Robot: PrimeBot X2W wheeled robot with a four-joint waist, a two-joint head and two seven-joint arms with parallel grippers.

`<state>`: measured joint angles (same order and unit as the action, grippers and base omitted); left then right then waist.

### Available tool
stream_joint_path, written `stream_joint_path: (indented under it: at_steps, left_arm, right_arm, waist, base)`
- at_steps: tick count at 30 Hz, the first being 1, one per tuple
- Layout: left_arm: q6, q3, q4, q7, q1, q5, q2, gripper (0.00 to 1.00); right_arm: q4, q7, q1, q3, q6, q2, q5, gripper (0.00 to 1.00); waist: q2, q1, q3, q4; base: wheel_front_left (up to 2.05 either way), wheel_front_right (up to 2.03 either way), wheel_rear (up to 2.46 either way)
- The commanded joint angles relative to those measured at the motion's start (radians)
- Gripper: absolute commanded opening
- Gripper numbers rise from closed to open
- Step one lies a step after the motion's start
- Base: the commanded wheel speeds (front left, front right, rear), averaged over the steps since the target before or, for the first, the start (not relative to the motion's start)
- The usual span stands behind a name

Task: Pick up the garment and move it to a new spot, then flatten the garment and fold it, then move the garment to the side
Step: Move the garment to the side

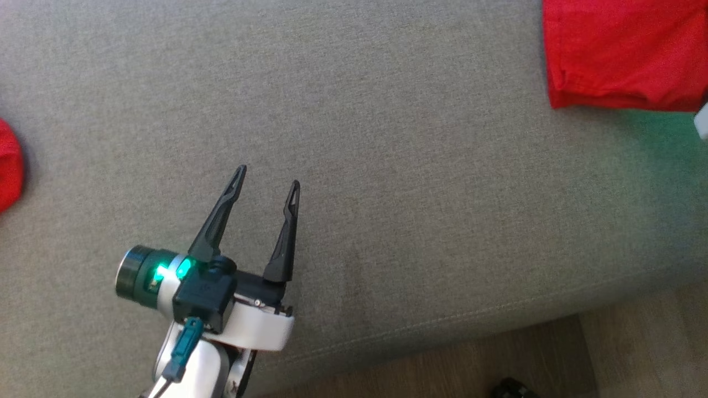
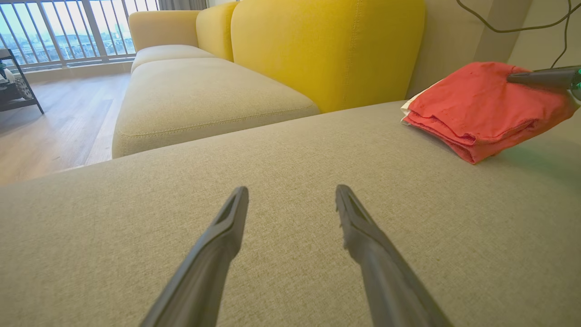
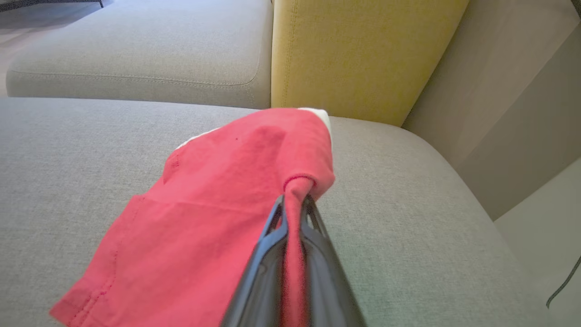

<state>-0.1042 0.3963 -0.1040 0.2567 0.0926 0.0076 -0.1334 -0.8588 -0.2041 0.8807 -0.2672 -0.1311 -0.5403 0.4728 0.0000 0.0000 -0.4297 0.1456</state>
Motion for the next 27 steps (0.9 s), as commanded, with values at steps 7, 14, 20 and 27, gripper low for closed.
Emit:
stream_joint_path:
  at_steps: [7,14,20,27]
  left_arm:
    - [0.004,-0.013,-0.043,0.005,0.027,0.013,-0.016,1.0]
    - [0.001,-0.002,-0.043,0.005,0.021,0.006,-0.015,1.0]
    - [-0.003,0.01,-0.045,0.005,0.022,0.003,-0.012,1.0]
    - [-0.021,0.011,-0.037,0.005,0.007,-0.013,0.0,1.0]
  right_arm:
    - [-0.021,-0.029,0.027,0.022,0.0,-0.033,-0.072,0.09]
    - [-0.062,-0.044,0.045,0.078,0.0,-0.035,-0.187,0.41]
    - [-0.062,-0.055,0.053,0.214,0.0,-0.026,-0.384,1.0]
    - [0.169,-0.057,-0.057,0.413,0.0,0.129,-0.629,1.0]
  waist:
    - [0.0,0.0,-0.003,-0.009]
    - [0.0,0.0,0.004,-0.018]
    - [0.0,0.0,0.019,-0.028]
    - [0.0,0.0,0.073,-0.042]
  base:
    - [0.0,0.0,0.0]
    - [0.0,0.0,0.0]
    - [0.0,0.0,0.0]
    - [0.0,0.0,0.0]
